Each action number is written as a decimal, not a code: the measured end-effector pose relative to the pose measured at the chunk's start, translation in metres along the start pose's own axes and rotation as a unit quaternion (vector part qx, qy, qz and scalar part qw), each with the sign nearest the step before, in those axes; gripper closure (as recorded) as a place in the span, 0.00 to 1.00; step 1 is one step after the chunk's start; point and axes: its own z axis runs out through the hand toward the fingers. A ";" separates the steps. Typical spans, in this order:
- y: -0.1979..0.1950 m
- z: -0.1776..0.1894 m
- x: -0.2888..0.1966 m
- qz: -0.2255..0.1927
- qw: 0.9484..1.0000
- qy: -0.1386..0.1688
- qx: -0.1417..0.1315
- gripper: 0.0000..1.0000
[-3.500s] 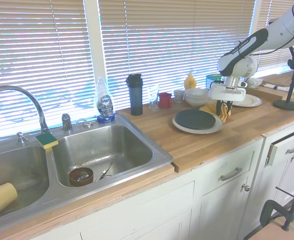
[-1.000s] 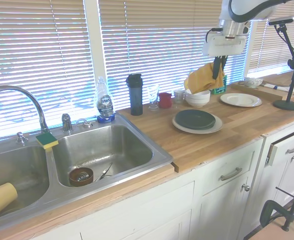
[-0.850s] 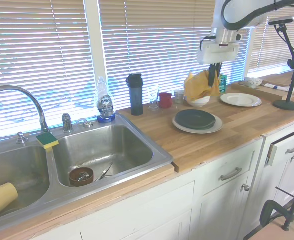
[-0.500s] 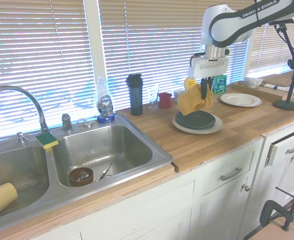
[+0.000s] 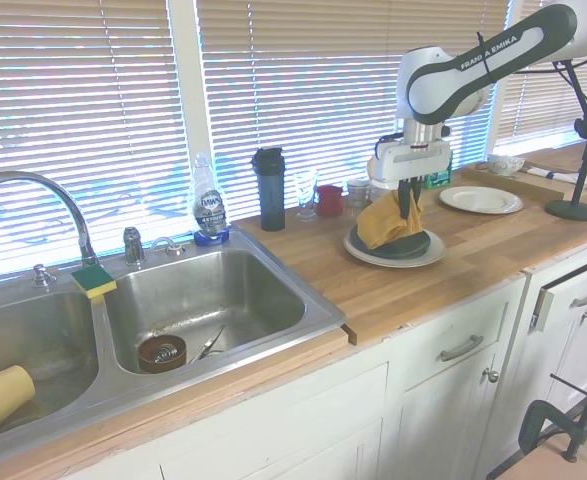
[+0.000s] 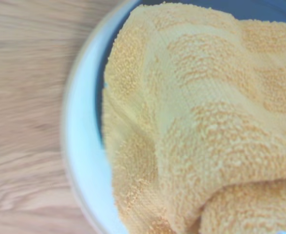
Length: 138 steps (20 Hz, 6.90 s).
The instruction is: Wipe the blue plate in counterclockwise motion
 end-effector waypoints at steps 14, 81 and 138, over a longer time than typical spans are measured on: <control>-0.002 0.058 0.051 0.015 0.999 -0.030 -0.016 1.00; -0.059 0.058 0.012 -0.041 0.999 -0.014 -0.031 1.00; -0.070 0.045 0.005 -0.049 0.998 0.003 -0.025 1.00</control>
